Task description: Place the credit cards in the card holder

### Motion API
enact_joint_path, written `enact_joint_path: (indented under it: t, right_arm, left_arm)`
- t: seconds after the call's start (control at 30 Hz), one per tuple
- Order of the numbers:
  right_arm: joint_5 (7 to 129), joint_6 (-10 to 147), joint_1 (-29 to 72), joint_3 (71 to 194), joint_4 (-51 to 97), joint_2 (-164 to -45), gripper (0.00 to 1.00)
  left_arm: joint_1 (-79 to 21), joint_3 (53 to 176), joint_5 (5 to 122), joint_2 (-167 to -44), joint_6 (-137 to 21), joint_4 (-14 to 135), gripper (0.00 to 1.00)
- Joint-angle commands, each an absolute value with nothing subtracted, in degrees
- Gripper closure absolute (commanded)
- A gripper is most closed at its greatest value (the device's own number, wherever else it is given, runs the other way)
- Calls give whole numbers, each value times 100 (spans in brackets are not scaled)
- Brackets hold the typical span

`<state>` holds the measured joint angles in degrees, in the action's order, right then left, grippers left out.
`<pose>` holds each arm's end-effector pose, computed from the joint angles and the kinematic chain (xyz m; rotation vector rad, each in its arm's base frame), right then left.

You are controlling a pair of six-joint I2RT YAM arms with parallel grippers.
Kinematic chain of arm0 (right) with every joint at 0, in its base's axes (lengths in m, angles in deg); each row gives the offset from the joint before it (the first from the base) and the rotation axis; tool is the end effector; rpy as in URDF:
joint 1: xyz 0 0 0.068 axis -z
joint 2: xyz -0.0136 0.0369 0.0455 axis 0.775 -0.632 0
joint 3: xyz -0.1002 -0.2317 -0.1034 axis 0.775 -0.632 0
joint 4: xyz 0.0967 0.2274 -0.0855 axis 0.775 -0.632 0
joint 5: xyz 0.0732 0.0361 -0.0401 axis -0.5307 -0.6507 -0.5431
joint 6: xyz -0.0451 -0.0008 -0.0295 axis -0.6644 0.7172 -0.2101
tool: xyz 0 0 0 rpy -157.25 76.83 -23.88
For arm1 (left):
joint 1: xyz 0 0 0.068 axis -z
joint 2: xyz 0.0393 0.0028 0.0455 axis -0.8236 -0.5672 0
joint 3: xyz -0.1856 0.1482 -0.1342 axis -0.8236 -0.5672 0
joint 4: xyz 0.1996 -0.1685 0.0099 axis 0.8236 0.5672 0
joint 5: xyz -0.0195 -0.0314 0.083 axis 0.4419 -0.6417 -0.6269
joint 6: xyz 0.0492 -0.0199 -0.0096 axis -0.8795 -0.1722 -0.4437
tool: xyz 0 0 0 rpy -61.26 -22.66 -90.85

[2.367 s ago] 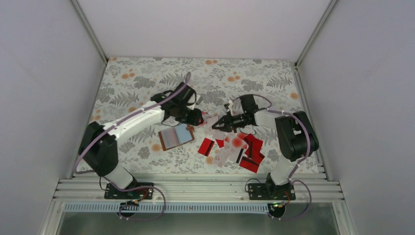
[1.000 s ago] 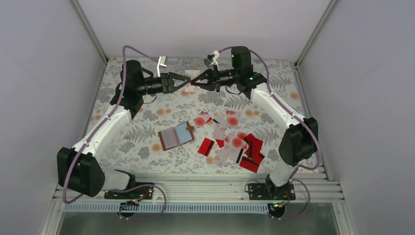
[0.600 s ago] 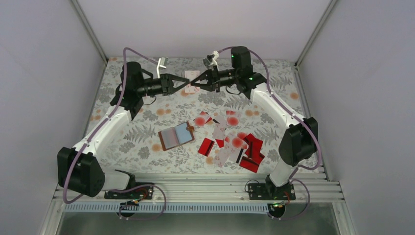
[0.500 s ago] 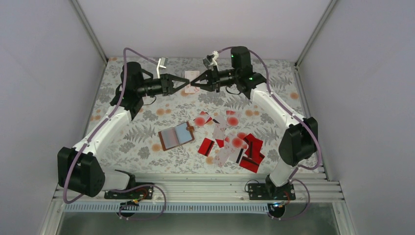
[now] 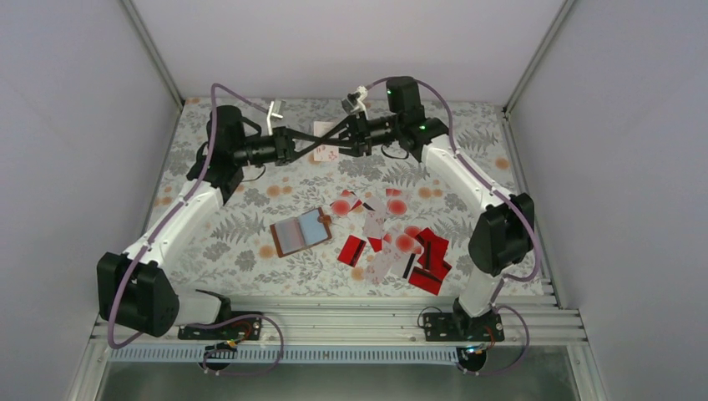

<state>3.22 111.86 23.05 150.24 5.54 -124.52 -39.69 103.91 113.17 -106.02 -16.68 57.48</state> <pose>0.3381 0.2161 0.3613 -0.5361 2.2754 2.0454 0.2784 -0.1098 0.3560 0.2352 1.9702 -1.6911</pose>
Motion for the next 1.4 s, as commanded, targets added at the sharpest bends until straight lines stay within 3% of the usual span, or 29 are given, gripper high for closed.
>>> enact_joint_path:
  t: [0.0,0.07,0.17,0.6,1.03,1.37]
  right_arm:
    - [542,10551,2288,15251,-195,-12526,51]
    - [677,10373,2341,15144,-368,-12499,45]
    - [1003,9872,2366,15105,-889,-12516,42]
    - [1888,8682,1900,13635,-1222,-12869,46]
    - [2133,8224,1323,13693,-1256,-13619,56]
    - [1364,8027,1317,13386,-959,-13874,59]
  left_arm:
    - [-4035,10621,10715,-10411,-2203,6981,98]
    - [-4050,10594,10425,-10242,-2384,7444,98]
    - [-4093,10437,9948,-9963,-2726,8148,98]
    - [-4239,8643,8799,-8959,-3330,9880,98]
    - [-4263,7166,8923,-9085,-3222,9162,98]
    - [-4263,6704,9301,-9455,-2949,7999,98]
